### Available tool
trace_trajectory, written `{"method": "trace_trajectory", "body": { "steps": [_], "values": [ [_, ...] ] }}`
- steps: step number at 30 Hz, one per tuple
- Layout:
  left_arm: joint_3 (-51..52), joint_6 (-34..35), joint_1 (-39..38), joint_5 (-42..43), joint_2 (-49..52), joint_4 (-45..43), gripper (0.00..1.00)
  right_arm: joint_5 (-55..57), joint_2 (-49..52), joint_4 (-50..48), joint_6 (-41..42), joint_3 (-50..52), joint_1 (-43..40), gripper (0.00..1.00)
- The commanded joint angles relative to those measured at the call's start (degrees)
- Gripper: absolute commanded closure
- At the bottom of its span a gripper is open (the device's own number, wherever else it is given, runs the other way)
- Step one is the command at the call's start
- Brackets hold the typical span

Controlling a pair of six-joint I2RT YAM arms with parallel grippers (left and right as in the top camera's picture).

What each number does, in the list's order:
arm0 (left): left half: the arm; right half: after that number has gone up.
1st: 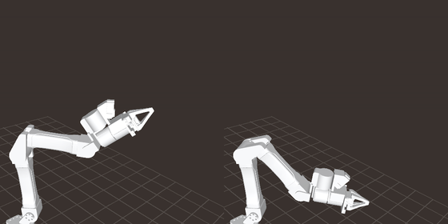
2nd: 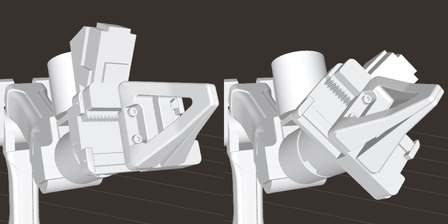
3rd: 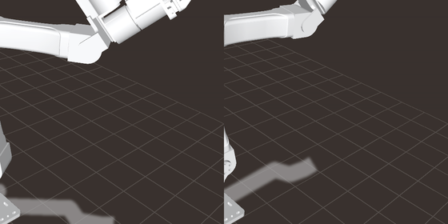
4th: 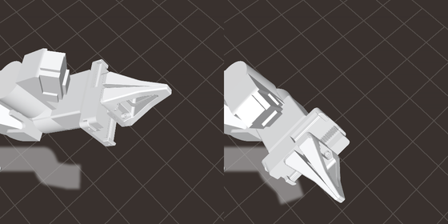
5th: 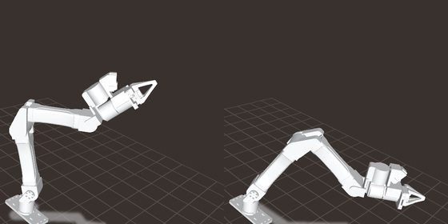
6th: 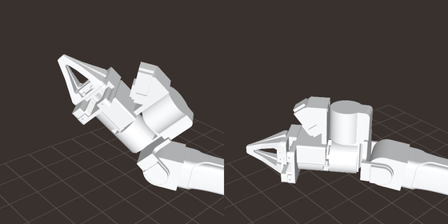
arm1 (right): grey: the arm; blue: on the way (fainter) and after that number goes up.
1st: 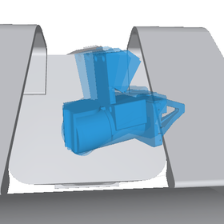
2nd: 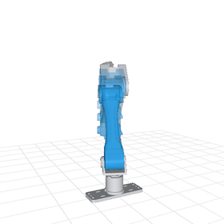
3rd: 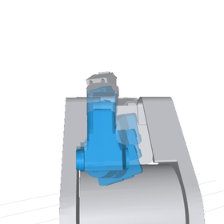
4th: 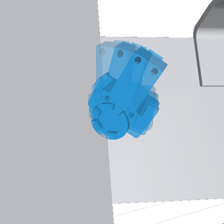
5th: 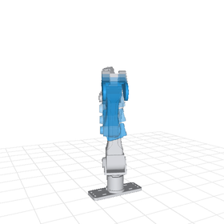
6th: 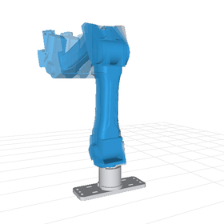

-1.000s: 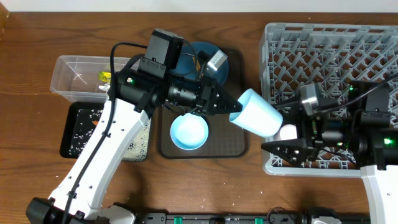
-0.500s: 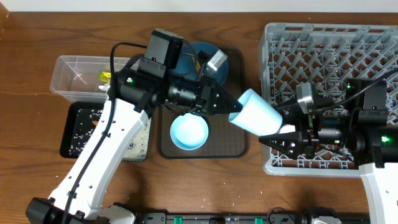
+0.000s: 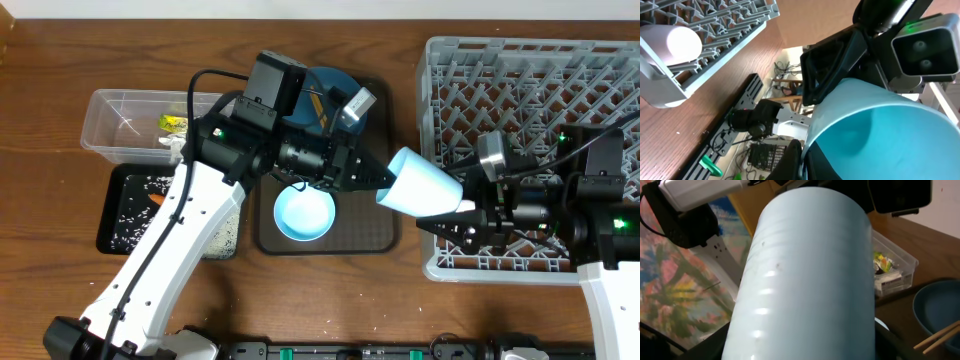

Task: Sort waste into correct bins and load items into the dishwasher rack
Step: 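Bring the right gripper to the light-blue cup and grasp its base, then open the left gripper and lower the cup upside down into the rack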

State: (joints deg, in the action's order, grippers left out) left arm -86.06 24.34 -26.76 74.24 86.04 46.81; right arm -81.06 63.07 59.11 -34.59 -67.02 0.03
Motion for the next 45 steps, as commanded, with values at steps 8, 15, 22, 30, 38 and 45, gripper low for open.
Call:
{"method": "trace_trajectory", "body": {
  "steps": [8, 15, 22, 30, 38, 45],
  "values": [
    [-0.4, -0.8, -1.3, -1.9, -0.9, 0.8, 0.83, -1.9, 0.3, -6.0, 6.5, -0.8, 0.7, 0.47],
    [-0.4, -0.7, -1.3, -16.7, -0.9, 0.8, 0.75, 6.0, 0.3, -6.0, 10.1, -0.8, 0.3, 0.49],
    [-0.4, -0.7, -1.3, -37.5, -0.9, 0.8, 0.73, 24.6, 0.3, -3.9, 20.1, -0.8, -0.1, 0.55],
    [-0.4, -0.7, -1.3, -54.6, -0.9, 1.7, 0.64, 49.7, 0.3, 3.3, 31.2, -0.8, -0.1, 0.68],
    [-0.4, -0.8, -1.3, -64.9, -0.9, 6.2, 0.45, 70.9, 0.3, 7.0, 41.4, -0.8, -0.4, 0.75],
    [-0.4, -0.7, -1.3, -64.8, -0.9, 7.4, 0.36, 79.8, 0.4, 8.9, 45.2, -1.4, -2.7, 0.73]
  ]
}}
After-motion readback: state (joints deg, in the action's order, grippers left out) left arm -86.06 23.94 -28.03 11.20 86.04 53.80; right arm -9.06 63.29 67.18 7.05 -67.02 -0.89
